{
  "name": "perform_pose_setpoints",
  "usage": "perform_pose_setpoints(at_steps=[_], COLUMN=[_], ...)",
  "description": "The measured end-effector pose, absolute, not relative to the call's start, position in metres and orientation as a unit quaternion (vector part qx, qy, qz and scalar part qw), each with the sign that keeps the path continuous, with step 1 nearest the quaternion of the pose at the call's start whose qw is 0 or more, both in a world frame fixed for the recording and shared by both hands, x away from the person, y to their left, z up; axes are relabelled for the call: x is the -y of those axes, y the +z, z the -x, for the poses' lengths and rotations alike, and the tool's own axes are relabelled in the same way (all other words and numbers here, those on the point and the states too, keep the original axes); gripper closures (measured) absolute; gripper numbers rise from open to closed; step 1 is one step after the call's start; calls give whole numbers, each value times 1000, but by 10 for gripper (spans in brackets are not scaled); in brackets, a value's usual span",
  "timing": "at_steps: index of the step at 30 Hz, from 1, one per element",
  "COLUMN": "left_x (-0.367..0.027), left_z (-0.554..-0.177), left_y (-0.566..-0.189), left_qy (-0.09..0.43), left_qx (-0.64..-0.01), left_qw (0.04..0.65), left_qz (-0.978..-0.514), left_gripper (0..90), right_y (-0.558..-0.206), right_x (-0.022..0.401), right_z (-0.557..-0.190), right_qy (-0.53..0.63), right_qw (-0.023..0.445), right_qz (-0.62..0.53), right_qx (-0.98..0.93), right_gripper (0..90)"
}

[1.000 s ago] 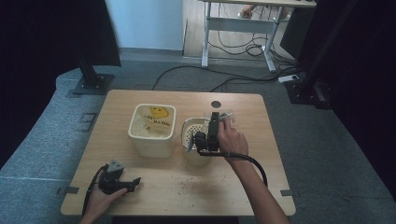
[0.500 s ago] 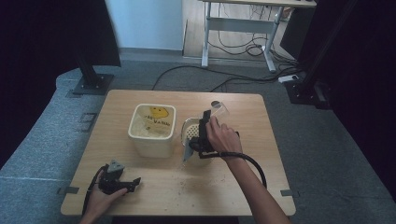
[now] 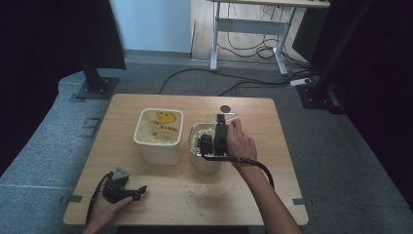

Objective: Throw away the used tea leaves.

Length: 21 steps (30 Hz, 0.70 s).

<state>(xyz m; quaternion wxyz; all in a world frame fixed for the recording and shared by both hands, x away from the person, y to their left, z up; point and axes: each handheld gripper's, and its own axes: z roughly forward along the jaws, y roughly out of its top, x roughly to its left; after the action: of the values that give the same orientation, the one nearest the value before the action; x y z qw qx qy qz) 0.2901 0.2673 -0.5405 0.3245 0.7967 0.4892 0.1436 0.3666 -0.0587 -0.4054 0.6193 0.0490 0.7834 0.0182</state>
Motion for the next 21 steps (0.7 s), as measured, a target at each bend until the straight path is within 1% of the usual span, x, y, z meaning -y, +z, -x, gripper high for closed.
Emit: perform_pose_setpoints(at_steps=[5, 6, 7, 8, 9, 11, 12, 13, 14, 16, 21], left_x=[-267, -267, -267, -267, -267, -267, -267, -267, -267, -267, -267], left_z=[-290, -290, -290, -290, -290, -290, -290, -290, -290, -290, -290], left_y=[-541, -541, -541, -541, -541, -541, -541, -541, -541, -541, -541], left_qy=[145, 145, 144, 144, 145, 144, 145, 145, 145, 145, 146], left_qx=[-488, -488, -489, -489, -488, -488, -488, -488, -488, -488, -487], left_qw=[324, 324, 324, 324, 324, 323, 323, 323, 323, 324, 325], left_qz=[-797, -797, -797, -797, -797, -798, -798, -798, -798, -798, -797], left_gripper=[120, 120, 119, 119, 119, 119, 119, 119, 119, 119, 119], right_y=[-399, -399, -397, -397, -396, -394, -392, -392, -391, -390, -383], right_x=[74, 77, 84, 84, 87, 94, 100, 100, 104, 107, 118], right_z=[-370, -371, -372, -372, -373, -374, -375, -375, -375, -376, -377], right_qy=[118, 141, 183, 183, 200, 241, 278, 278, 305, 318, 392], right_qw=[562, 547, 521, 521, 508, 479, 452, 452, 436, 428, 381], right_qz=[-137, -159, -198, -198, -209, -247, -278, -278, -299, -307, -343], right_qx=[-807, -809, -810, -810, -811, -807, -801, -801, -792, -789, -764], right_gripper=[406, 407, 407, 407, 407, 407, 407, 407, 406, 407, 405])
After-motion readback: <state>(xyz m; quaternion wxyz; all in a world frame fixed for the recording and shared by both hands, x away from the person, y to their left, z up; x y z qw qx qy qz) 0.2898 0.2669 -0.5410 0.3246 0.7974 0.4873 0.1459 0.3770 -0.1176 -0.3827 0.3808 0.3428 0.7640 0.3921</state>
